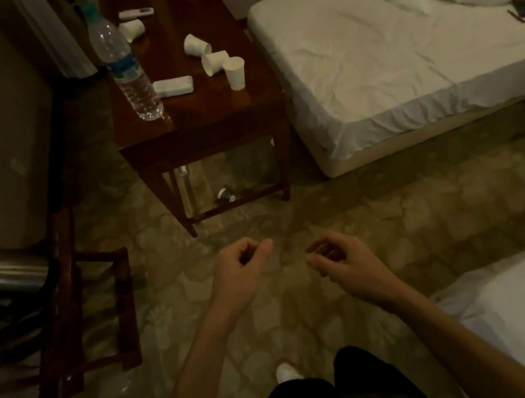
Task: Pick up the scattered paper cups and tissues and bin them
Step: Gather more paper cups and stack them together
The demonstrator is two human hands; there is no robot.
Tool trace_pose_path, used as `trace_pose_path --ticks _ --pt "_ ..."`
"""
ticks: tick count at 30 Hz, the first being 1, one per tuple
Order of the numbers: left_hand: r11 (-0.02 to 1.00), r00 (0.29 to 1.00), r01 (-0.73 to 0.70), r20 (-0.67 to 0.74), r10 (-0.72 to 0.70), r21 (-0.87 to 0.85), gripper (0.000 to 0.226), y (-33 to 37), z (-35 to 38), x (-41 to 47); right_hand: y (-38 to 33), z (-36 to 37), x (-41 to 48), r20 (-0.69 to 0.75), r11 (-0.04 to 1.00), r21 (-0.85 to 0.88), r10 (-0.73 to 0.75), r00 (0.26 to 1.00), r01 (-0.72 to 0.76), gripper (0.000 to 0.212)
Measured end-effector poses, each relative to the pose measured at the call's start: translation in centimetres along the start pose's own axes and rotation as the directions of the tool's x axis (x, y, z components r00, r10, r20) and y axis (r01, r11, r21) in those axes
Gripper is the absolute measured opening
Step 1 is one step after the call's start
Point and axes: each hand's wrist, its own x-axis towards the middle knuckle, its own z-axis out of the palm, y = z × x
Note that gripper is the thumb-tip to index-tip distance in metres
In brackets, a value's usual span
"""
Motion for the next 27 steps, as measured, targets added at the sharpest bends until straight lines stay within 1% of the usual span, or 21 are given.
trace_pose_path --ticks 2,4,7,11,14,18,21,24,27 --pt "1.0 1.0 0.023 0.015 -0.023 -0.013 0.035 -0.1 -0.8 3.8 -0.7 0.1 3.2 -0.008 1.0 0.003 0.025 1.0 -0.025 0.01" --pt "0.999 0.999 0.048 -0.004 -0.048 -0.012 0.037 -0.9 -1.3 7.6 -1.0 0.2 6.8 -0.001 0.999 -0.002 0.04 0.999 -0.04 0.009" --pt "0.991 0.992 0.126 -0.032 -0.125 0.04 0.037 -2.7 -1.5 13.5 -0.5 0.7 13.2 0.028 0.996 -0.019 0.082 0.996 -0.082 0.011" --pt "0.954 0.962 0.272 -0.056 -0.267 0.125 0.035 -6.4 -1.7 21.8 1.8 2.5 23.2 0.077 0.993 -0.028 0.116 0.99 -0.115 0.019" --pt "0.927 0.94 0.34 -0.083 -0.331 0.157 0.036 -10.4 -1.9 27.7 4.6 4.5 31.2 0.121 0.991 -0.04 0.128 0.984 -0.124 0.021" --pt "0.891 0.912 0.411 -0.086 -0.402 0.192 0.032 -17.3 -1.3 35.0 9.6 7.5 40.3 0.155 0.988 -0.096 0.137 0.978 -0.124 0.024" --pt "0.862 0.889 0.458 -0.089 -0.45 0.219 0.025 -23.6 -0.6 39.7 14.5 10.5 46.7 0.14 0.98 -0.139 0.165 0.976 -0.146 0.033" --pt "0.847 0.888 0.455 -0.073 -0.454 0.275 0.017 -31.2 -0.1 44.9 19.9 14.6 53.5 0.173 0.973 -0.183 0.17 0.97 -0.138 0.039" --pt "0.813 0.889 0.438 -0.055 -0.454 0.383 0.007 -39.2 1.1 51.5 25.7 18.9 60.8 0.235 0.97 -0.228 0.137 0.962 -0.082 0.036"
